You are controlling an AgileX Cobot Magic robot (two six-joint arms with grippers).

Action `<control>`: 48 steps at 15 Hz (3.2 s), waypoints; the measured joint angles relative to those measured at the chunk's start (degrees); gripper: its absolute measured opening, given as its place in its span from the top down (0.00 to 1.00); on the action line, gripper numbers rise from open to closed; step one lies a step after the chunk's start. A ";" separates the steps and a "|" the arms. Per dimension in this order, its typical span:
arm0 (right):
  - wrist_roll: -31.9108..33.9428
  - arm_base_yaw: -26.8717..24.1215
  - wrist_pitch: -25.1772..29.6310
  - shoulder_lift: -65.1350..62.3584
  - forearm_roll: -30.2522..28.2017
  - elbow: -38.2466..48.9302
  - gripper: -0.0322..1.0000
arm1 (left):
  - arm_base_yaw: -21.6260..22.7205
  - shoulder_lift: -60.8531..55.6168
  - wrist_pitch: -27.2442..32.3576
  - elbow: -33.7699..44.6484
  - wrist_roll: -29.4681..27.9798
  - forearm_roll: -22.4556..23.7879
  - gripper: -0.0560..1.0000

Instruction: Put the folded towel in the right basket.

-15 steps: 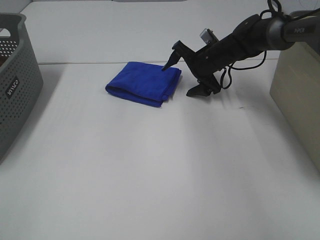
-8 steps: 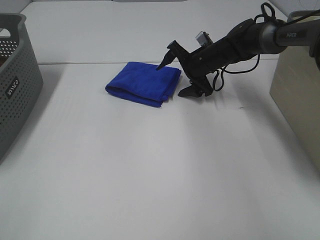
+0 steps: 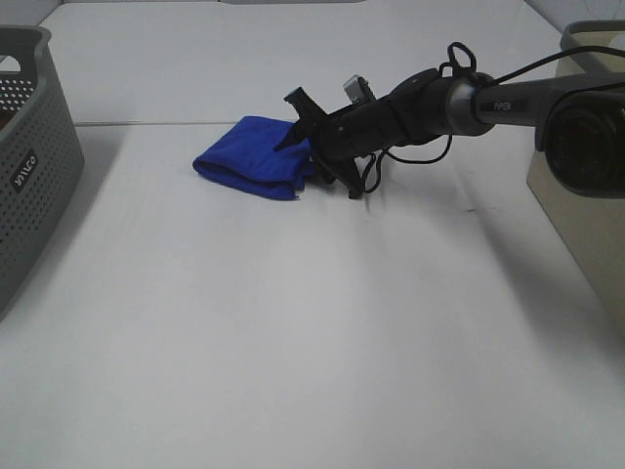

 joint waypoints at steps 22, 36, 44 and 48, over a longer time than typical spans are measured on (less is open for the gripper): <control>-2.69 -15.30 34.89 -39.42 -38.90 0.00 0.88 | 0.00 0.00 0.00 0.00 0.00 0.00 0.01; -2.75 -30.42 43.95 -48.82 -68.07 13.46 0.88 | 0.00 0.00 0.00 0.00 0.00 0.00 0.01; 0.40 -30.42 43.95 -49.56 -68.30 18.79 0.03 | 0.00 0.00 0.00 0.00 0.00 0.00 0.01; 0.11 -29.91 43.77 -55.23 -61.19 19.25 0.02 | 0.00 0.00 0.00 0.00 0.00 0.00 0.01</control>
